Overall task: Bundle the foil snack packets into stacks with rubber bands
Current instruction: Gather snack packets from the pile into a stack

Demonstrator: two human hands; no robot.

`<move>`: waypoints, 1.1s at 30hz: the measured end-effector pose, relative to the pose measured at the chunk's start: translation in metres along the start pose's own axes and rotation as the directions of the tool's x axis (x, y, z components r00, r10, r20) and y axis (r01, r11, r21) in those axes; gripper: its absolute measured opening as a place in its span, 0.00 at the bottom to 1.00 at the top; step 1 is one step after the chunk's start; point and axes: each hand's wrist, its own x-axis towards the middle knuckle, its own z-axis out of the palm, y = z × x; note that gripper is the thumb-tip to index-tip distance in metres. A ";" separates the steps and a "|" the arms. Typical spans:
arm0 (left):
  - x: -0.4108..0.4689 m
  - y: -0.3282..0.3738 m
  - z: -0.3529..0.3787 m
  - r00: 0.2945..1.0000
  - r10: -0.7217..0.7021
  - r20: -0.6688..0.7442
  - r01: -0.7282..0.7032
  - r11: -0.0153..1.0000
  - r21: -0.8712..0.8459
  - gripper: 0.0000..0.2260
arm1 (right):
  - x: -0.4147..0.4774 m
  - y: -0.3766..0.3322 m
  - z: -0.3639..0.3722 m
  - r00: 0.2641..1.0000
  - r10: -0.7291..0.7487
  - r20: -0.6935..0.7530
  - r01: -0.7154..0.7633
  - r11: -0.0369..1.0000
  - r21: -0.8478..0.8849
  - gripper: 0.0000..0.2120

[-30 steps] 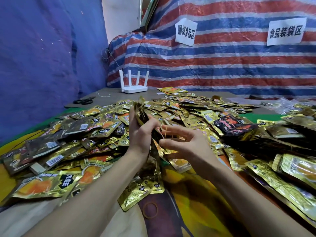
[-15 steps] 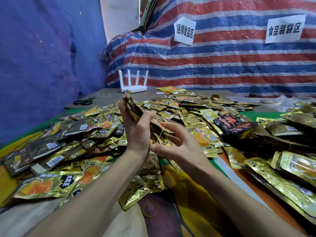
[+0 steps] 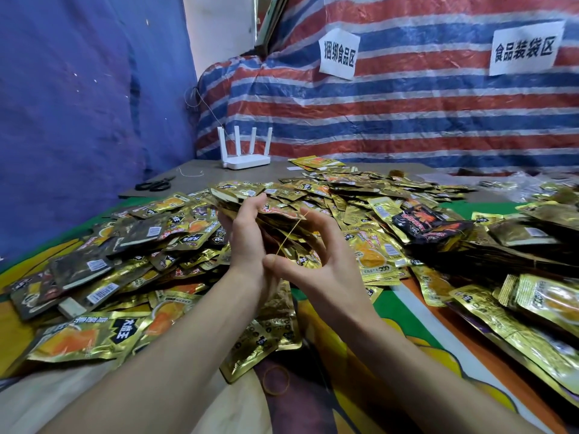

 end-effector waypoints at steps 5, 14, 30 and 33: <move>0.002 -0.004 -0.003 0.978 -0.131 0.163 0.135 0.991 -0.012 0.19 | 0.003 -0.005 -0.004 0.998 0.040 -0.046 -0.039 0.999 0.030 0.40; 0.005 -0.014 -0.004 0.966 -0.049 0.254 0.028 0.996 0.084 0.17 | 0.006 -0.005 -0.018 0.992 0.124 -0.003 -0.124 0.992 0.035 0.38; -0.009 -0.019 0.009 0.976 -0.164 0.142 0.163 0.986 0.019 0.09 | 0.015 -0.009 -0.035 0.987 0.121 0.104 -0.098 0.975 -0.201 0.25; -0.008 -0.017 0.008 0.977 -0.174 0.120 0.171 0.984 0.041 0.12 | 0.014 -0.008 -0.030 0.988 0.067 0.137 -0.025 0.958 -0.287 0.29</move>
